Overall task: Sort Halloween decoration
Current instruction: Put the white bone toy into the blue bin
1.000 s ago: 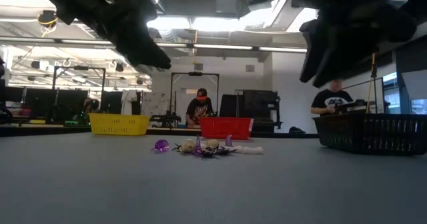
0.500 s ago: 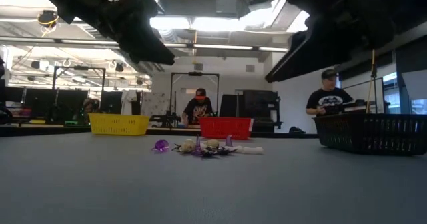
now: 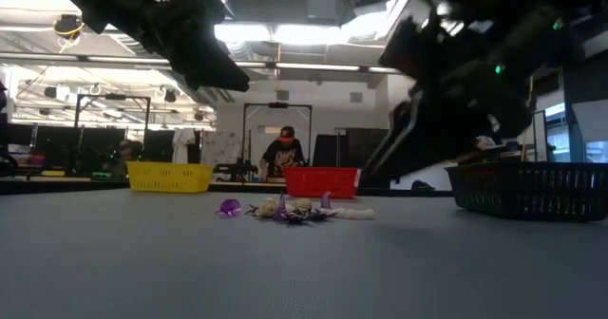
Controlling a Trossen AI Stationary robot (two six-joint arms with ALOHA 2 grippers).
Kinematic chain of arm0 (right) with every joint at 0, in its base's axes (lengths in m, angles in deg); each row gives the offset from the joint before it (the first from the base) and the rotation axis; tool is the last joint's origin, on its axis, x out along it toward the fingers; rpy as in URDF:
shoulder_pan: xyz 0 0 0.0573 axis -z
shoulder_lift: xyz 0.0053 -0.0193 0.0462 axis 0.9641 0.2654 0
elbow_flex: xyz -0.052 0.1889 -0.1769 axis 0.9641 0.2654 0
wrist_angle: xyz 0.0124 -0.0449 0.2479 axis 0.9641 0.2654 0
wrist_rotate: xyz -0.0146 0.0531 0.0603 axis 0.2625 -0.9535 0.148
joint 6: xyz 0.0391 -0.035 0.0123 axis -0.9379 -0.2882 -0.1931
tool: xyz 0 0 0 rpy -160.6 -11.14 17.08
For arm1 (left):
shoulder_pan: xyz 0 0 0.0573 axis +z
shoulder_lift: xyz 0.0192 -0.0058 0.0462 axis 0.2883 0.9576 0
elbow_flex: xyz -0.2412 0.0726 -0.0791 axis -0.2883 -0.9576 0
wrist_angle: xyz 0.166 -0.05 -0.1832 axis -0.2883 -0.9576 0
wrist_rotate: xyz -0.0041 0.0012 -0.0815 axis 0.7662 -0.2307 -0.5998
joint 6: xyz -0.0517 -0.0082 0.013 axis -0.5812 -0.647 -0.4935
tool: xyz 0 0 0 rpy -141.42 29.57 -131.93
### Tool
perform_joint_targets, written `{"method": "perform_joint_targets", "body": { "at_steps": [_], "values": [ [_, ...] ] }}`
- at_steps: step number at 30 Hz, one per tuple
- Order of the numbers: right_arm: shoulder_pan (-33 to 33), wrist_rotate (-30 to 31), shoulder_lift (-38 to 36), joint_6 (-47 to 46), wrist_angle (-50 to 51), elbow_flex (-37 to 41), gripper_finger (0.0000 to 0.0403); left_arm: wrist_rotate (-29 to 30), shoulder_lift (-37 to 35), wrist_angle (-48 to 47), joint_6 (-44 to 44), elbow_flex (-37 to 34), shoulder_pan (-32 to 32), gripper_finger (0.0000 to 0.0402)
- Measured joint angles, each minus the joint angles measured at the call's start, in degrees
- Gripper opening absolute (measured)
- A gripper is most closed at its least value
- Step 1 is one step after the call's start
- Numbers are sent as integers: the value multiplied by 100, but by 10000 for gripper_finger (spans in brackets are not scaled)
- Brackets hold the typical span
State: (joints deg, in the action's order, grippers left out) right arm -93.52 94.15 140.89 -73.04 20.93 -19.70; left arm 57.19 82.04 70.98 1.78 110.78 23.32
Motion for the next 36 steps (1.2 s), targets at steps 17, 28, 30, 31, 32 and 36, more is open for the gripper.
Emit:
{"method": "perform_joint_targets", "body": {
  "at_steps": [17,28,30,31,32,36],
  "values": [
    [172,-303,600,-61,-383,-7,220,0,0,4,2,2,0,114],
    [170,-464,611,-60,-430,-7,184,0,0,11,0,1,0,114],
    [168,-459,615,-56,-446,-7,160,0,0,11,0,2,0,114],
    [167,-457,615,-56,-447,-7,149,0,0,12,0,2,0,114],
    [167,-451,615,-56,-447,-7,139,0,0,11,0,2,0,114],
    [163,-447,615,-54,-447,-7,108,0,0,13,0,2,0,114]
  ]
}}
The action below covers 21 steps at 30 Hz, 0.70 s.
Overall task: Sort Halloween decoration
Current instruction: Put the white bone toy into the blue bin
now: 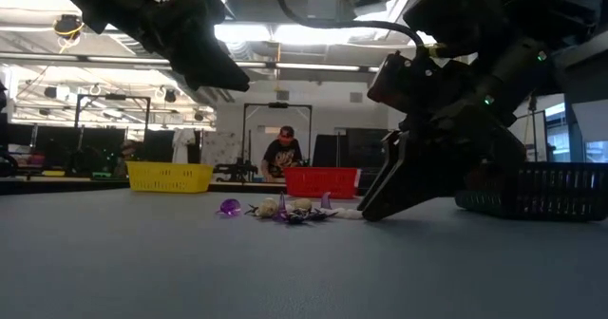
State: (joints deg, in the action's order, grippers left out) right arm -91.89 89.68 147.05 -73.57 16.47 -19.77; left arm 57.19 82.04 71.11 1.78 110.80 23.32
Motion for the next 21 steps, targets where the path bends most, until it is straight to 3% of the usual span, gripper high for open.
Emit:
{"method": "perform_joint_targets", "body": {
  "at_steps": [6,21],
  "values": [
    [2,12,2,-2,4,0,91,0,0,1,1,0,0,114],
    [4,46,4,-2,24,0,89,0,0,4,0,0,-2,114]
  ]
}}
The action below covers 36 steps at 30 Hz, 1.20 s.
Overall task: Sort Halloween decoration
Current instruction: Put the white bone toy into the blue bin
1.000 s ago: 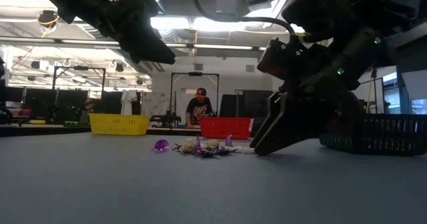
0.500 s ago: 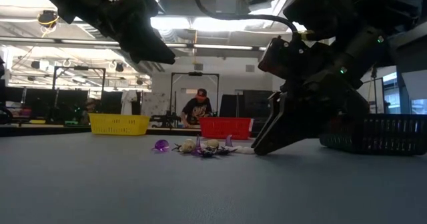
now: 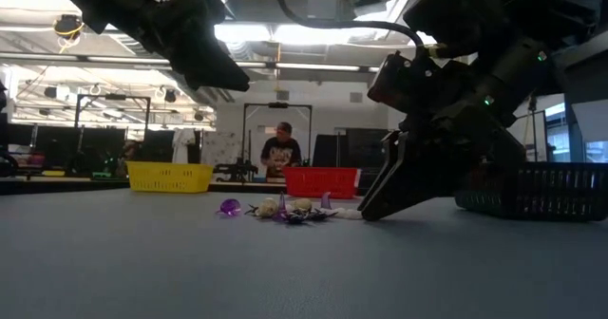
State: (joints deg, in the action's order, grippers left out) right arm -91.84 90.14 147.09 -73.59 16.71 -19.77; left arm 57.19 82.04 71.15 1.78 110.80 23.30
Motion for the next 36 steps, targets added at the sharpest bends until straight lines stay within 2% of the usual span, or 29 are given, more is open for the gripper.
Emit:
{"method": "perform_joint_targets", "body": {
  "at_steps": [7,19,25,36],
  "values": [
    [0,0,0,0,3,0,86,0,0,0,1,0,0,114],
    [4,9,0,2,-18,3,17,-1,0,5,1,0,-1,114],
    [4,7,0,2,-26,4,24,0,0,263,13,0,-184,114],
    [4,-1,-22,1,-24,7,25,-2,0,682,15,4,-892,114]
  ]
}}
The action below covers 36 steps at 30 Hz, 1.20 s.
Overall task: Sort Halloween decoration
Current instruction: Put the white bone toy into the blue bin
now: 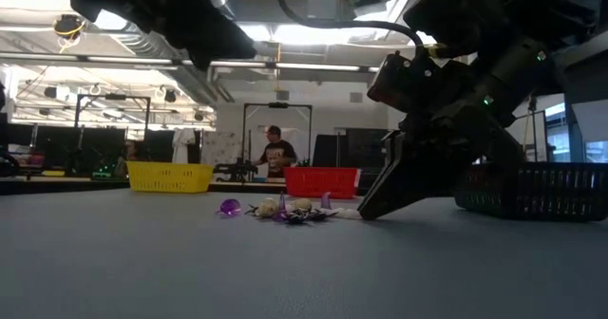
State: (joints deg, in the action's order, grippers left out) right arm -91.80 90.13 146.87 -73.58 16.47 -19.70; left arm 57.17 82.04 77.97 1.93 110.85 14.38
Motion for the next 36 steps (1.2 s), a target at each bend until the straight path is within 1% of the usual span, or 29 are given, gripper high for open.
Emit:
{"method": "perform_joint_targets", "body": {
  "at_steps": [10,13,17,22,28,31,36],
  "values": [
    [0,-3,-292,1,36,15,25,0,0,37,0,0,-417,114],
    [0,13,-412,3,17,15,25,0,4,227,0,0,-539,114],
    [0,243,-524,54,-88,-31,25,-2,4,517,2,0,-692,114],
    [0,358,-524,509,-159,-374,26,13,110,807,2,2,-835,114],
    [0,598,-524,1255,-160,-891,26,123,591,1021,-8,4,-929,114],
    [0,736,-524,1595,-137,-1090,26,271,775,1024,-246,4,-942,114],
    [-4,913,-529,2138,-151,-1318,26,303,978,1015,-873,2,-942,114]
  ]
}}
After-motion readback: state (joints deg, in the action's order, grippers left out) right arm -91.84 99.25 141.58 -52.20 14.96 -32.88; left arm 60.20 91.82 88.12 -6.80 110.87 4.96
